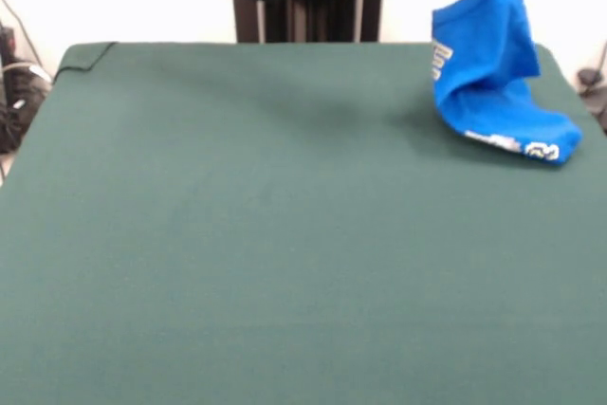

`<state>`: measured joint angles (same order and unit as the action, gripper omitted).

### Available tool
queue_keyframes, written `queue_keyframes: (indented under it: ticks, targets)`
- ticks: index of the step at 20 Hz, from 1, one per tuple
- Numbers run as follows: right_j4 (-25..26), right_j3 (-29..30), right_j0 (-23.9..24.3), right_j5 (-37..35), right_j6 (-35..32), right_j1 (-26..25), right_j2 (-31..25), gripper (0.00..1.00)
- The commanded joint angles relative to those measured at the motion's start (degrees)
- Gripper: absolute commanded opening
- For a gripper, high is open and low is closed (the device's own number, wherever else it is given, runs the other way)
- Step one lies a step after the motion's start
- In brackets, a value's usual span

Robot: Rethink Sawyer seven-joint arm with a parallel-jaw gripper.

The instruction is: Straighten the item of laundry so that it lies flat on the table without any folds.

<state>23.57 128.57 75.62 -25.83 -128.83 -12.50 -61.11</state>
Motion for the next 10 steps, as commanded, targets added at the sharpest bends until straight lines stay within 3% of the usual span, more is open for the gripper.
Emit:
queue_keyframes:
  ticks: [1,5,10]
  targets:
    - [5.3,-17.6,-1.4,-10.2,21.5,-3.9,7.0,0.0]
    - [7.5,-21.6,-1.1,-13.4,23.3,-3.7,7.4,0.0]
    - [9.4,-24.6,-2.7,-16.8,21.1,1.3,7.4,0.0]
